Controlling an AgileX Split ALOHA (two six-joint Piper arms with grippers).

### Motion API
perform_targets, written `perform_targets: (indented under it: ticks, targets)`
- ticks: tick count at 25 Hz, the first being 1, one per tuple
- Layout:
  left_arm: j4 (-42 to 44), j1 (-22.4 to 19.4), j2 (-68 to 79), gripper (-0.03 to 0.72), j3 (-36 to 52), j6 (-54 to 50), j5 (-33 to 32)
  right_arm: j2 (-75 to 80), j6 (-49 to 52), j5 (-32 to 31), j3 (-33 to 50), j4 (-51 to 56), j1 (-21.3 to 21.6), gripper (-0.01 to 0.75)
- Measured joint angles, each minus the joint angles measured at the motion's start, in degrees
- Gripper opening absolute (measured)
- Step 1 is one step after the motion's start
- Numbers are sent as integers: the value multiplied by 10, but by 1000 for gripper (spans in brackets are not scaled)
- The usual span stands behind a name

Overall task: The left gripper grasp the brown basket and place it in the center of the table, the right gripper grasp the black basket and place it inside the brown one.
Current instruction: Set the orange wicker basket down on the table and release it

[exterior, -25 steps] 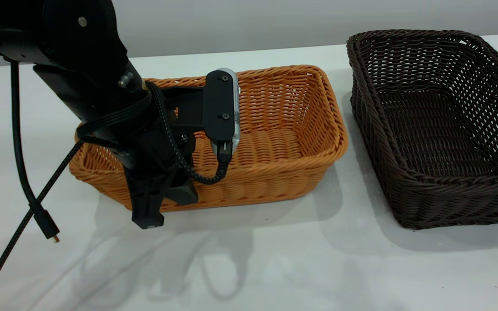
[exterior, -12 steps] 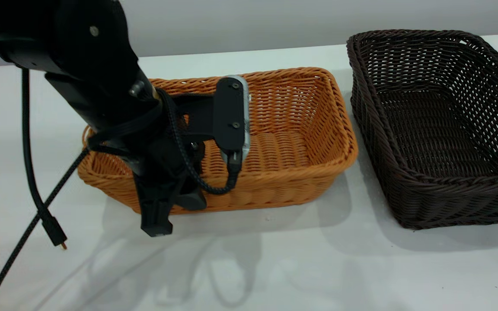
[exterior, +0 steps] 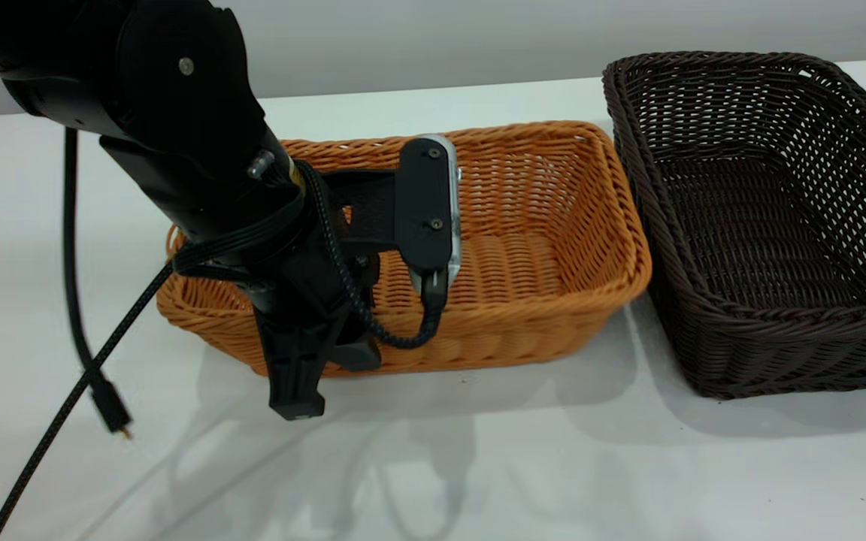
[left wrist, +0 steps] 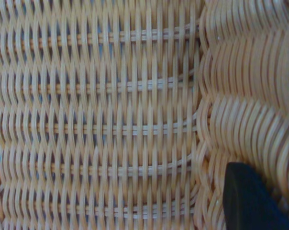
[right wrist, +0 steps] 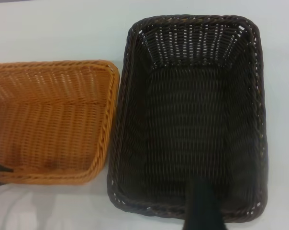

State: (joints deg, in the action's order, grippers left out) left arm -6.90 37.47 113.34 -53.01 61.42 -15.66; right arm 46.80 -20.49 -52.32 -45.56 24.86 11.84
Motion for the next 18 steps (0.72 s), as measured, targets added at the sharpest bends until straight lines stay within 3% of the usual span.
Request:
perform_targets:
  ticks: [8,18]
  targets:
    - [-1,0,0,130,0,-3,-15,0,0,-3,0,1,0,411]
    - [-2,0,0,447,0,-7,8,0,1,-3,0,1,0,411]
